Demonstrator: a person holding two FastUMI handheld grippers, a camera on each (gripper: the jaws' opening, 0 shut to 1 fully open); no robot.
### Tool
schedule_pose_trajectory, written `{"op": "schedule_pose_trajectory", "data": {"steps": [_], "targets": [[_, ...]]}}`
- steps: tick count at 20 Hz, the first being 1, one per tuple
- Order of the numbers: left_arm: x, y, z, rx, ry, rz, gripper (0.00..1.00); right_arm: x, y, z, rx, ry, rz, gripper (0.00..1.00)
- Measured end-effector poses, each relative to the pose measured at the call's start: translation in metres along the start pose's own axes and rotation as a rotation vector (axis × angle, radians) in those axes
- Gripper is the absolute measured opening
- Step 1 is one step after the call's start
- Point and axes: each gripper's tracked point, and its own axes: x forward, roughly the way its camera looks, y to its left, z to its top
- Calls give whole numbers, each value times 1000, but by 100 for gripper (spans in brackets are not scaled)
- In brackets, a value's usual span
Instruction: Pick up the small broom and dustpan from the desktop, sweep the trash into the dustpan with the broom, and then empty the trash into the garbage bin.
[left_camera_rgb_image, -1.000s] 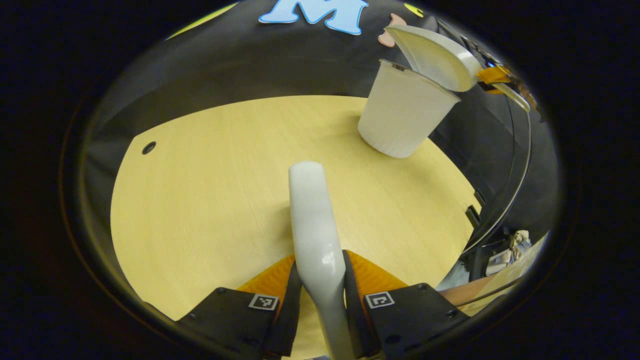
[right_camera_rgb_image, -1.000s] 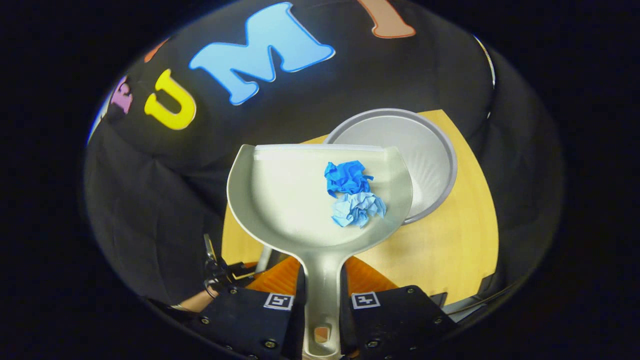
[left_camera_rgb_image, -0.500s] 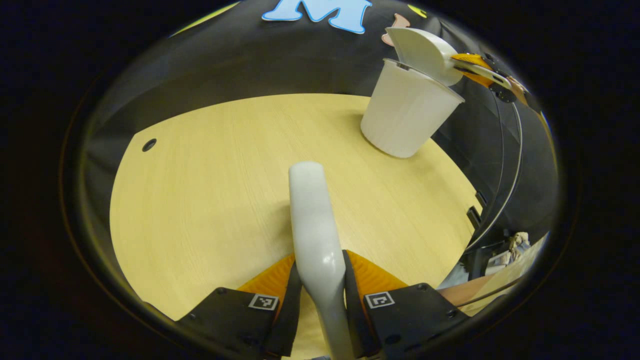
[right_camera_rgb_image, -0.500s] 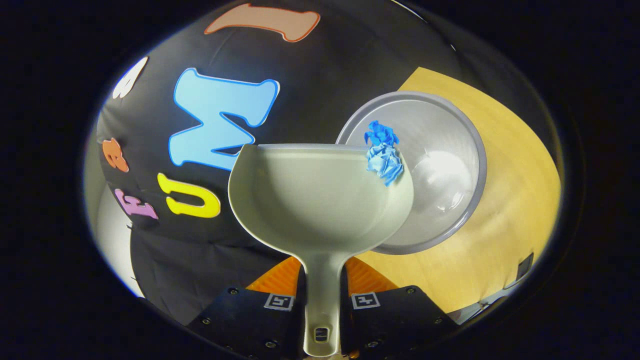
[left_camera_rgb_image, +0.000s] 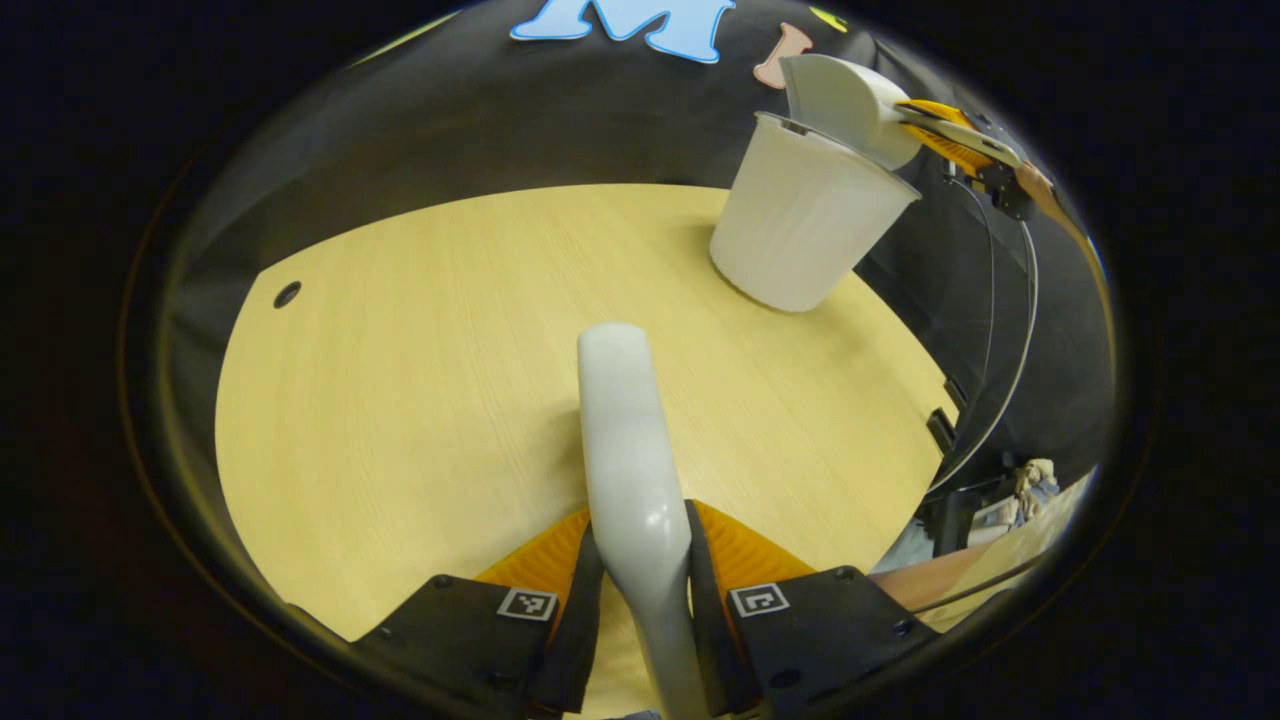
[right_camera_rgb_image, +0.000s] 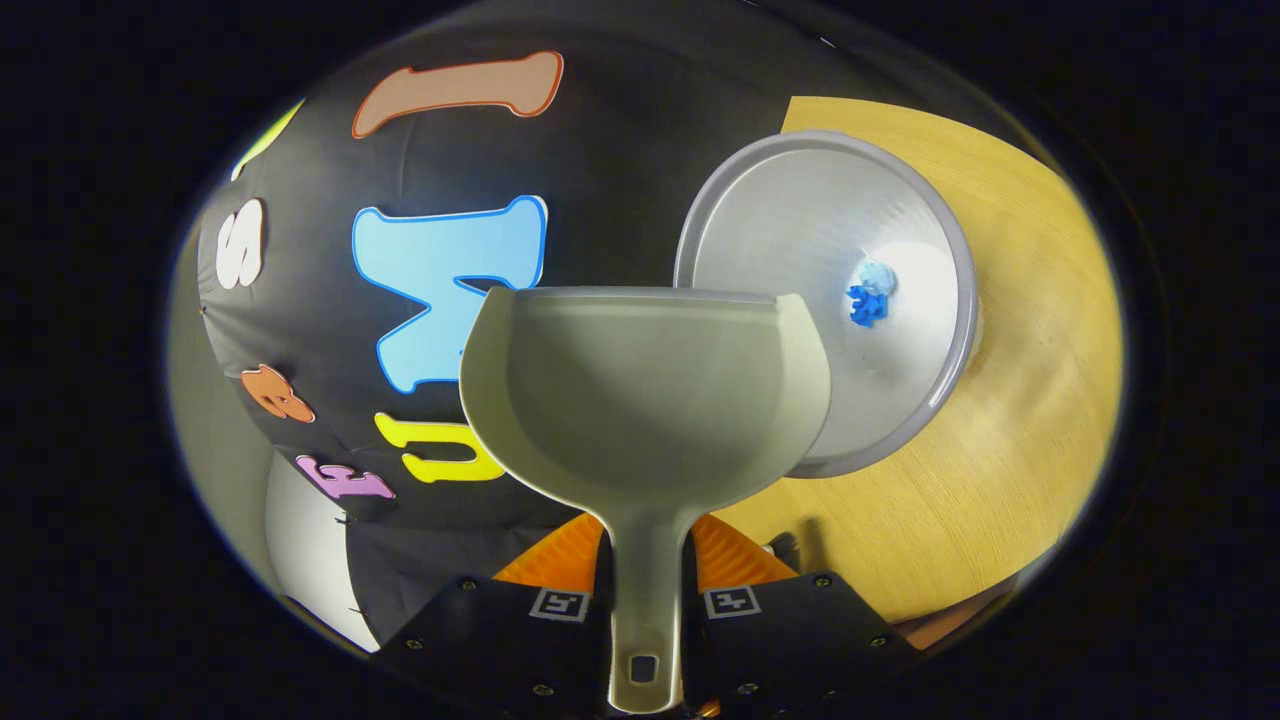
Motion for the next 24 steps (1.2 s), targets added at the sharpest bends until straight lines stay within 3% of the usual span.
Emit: {"op": "schedule_pose_trajectory", "data": {"steps": [6, 8, 9, 12, 15, 20, 24], "targets": [[0, 13, -4, -56, -23, 28, 51, -15, 2, -32, -140, 9, -1, 27], [1, 21, -5, -60, -26, 45, 51, -19, 5, -51, -216, 4, 3, 27], [1, 25, -5, -66, -31, 57, 46, -20, 5, -63, -255, 5, 6, 27], [1, 37, -9, -97, -42, 78, 51, -29, 4, -100, -341, 35, 18, 31], [-2, 45, -16, -129, -54, 109, 50, -32, -4, -135, -419, 64, 10, 27], [-9, 54, -30, -173, -59, 150, 48, -26, -27, -179, -523, 110, -16, 27], [-13, 62, -45, -208, -54, 180, 47, -13, -68, -204, -595, 135, -94, 27]]}}
